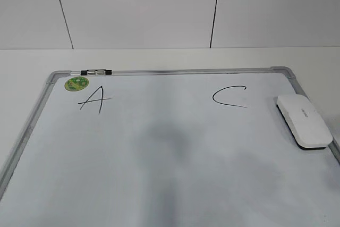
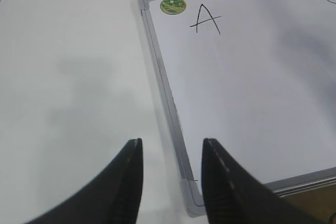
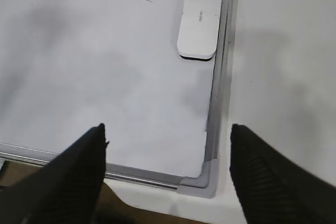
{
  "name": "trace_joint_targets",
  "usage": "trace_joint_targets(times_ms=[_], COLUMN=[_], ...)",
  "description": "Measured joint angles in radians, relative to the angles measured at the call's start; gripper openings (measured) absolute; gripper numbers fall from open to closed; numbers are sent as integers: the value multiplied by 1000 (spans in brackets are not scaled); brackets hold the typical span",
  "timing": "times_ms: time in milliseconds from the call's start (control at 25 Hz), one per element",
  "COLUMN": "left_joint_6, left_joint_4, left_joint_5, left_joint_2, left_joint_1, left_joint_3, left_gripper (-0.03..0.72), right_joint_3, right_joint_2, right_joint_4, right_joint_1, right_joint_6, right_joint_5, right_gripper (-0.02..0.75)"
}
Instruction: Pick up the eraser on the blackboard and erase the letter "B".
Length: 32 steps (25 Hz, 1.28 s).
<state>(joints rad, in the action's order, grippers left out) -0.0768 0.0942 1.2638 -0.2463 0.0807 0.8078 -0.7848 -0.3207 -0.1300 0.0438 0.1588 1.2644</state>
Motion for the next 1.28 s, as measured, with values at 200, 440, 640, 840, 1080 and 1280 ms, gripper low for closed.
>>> trace_joint_targets(times_ms=[200, 440, 640, 840, 1080, 1280], left_joint_6=[0, -2, -2, -2, -3, -3], left_joint_4=[10, -22, -36, -37, -37, -51], left_joint_5=[-57, -133, -143, -148, -148, -149], left_joint_2=[155, 231, 235, 235, 235, 235], left_joint_1=[0, 0, 0, 0, 0, 0], left_joint_3=[-140, -278, -285, -285, -285, -285], left_gripper=[286, 286, 286, 286, 286, 286], right_joint_3=[105, 221, 263, 279, 279, 279], right_joint_2=[142, 242, 249, 257, 335, 337], right_joint_4=[63, 121, 139, 139, 139, 157], right_joint_1=[0, 0, 0, 0, 0, 0], right_joint_6=[21, 2, -20, -24, -24, -24], right_joint_5=[-45, -94, -106, -111, -116, -118], right_gripper=[587, 587, 587, 587, 585, 585])
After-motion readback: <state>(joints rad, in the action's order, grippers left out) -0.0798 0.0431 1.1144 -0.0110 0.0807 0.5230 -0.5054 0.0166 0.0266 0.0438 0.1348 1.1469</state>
